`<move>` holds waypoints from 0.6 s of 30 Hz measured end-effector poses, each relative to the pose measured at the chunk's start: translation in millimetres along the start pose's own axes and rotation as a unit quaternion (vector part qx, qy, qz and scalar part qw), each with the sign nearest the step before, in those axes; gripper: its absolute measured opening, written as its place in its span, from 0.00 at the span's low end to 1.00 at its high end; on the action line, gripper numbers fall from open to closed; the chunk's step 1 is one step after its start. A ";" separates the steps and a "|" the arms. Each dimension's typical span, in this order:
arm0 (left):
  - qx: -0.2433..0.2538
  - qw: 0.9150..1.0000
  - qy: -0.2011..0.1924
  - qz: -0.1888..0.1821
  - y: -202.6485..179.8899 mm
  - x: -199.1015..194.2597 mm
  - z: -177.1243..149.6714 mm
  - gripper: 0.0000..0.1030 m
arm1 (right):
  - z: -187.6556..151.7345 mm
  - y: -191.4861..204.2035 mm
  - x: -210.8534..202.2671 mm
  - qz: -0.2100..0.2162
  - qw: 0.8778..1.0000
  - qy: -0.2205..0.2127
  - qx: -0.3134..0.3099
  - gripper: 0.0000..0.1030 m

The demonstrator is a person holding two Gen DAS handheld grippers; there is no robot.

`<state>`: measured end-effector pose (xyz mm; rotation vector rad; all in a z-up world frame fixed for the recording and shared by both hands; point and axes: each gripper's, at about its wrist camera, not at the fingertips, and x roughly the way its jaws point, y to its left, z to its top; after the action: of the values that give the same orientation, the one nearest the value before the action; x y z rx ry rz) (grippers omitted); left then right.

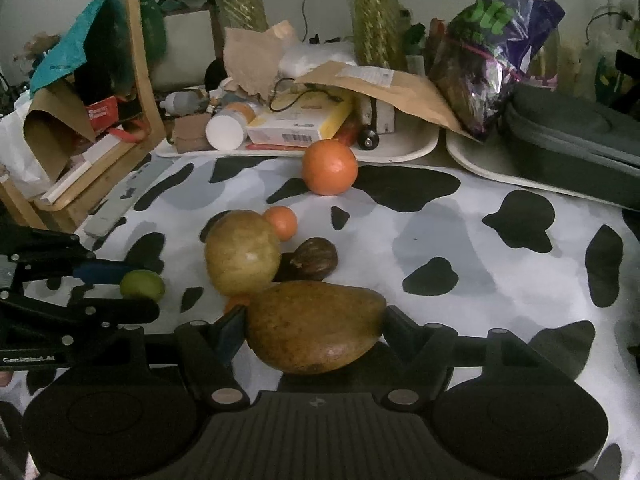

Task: Organize fruits
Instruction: 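Grasp the large brown potato-like fruit with the right gripper while the left holds the lime, then carry both fruits to the plate and lower the brown fruit with the right gripper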

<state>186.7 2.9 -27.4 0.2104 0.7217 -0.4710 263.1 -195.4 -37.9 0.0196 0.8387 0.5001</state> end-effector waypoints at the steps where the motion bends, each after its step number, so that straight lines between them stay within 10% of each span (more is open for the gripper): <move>1: 0.001 1.000 -0.003 0.000 -2.4 -2.6 -0.5 0.30 | -1.0 2.9 -3.6 -0.002 1.000 -0.001 -0.004 0.72; 18: -0.008 1.000 -0.014 -0.015 -31.9 -45.1 -22.3 0.30 | -28.2 38.8 -62.1 -0.011 1.000 -0.015 -0.003 0.72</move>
<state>128.9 -2.0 -14.0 0.1778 0.7012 -0.4963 192.0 -192.9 -4.9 0.0122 0.8069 0.4814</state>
